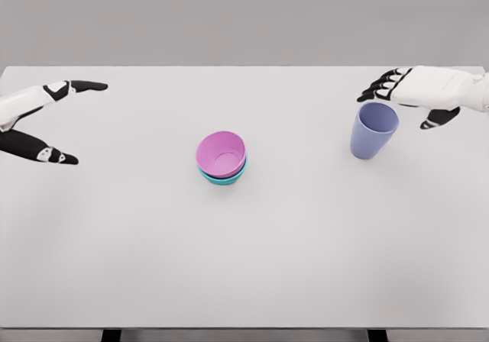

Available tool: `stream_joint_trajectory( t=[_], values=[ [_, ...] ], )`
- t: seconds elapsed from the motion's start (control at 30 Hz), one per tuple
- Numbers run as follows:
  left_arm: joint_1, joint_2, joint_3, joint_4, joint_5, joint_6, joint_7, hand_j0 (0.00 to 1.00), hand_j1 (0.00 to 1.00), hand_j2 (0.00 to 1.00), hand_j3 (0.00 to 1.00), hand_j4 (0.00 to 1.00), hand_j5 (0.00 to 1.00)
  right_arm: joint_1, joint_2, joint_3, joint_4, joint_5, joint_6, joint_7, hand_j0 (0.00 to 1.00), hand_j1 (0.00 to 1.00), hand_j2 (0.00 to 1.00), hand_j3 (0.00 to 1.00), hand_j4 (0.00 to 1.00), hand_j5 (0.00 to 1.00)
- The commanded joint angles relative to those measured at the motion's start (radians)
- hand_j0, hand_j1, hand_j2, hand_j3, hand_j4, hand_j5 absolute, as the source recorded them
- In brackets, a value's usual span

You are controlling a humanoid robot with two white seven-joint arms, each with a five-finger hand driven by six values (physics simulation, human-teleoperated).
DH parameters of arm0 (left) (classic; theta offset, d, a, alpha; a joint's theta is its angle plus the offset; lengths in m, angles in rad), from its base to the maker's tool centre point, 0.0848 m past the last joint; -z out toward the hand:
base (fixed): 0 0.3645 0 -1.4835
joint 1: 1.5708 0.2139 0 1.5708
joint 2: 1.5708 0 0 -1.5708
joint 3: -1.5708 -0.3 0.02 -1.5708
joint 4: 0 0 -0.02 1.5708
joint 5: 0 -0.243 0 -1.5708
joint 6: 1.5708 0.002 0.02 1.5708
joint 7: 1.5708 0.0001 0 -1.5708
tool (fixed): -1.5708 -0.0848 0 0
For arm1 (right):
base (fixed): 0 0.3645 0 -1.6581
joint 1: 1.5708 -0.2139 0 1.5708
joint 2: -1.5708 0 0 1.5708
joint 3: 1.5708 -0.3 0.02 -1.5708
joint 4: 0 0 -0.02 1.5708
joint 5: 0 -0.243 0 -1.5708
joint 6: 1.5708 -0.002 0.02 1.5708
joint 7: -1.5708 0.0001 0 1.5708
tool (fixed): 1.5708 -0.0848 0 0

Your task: Stacking bowl and cup with both arms

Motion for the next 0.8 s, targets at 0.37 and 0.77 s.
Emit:
stream_joint_trajectory(
  t=[0.37, 0.77],
  values=[
    [0.0, -0.007, 0.018, 0.005, 0.002, 0.002, 0.0, 1.0, 1.0, 1.0, 1.0, 1.0, 1.0, -0.064, 0.068, 0.094, 0.127, -0.001, 0.003, 0.0, 1.0, 1.0, 1.0, 1.0, 1.0, 1.0],
    [0.002, -0.01, 0.018, 0.005, 0.001, 0.002, 0.0, 1.0, 1.0, 1.0, 1.0, 1.0, 1.0, -0.064, 0.094, 0.125, 0.123, 0.001, 0.003, 0.0, 1.0, 1.0, 1.0, 1.0, 1.0, 1.0]
  ],
)
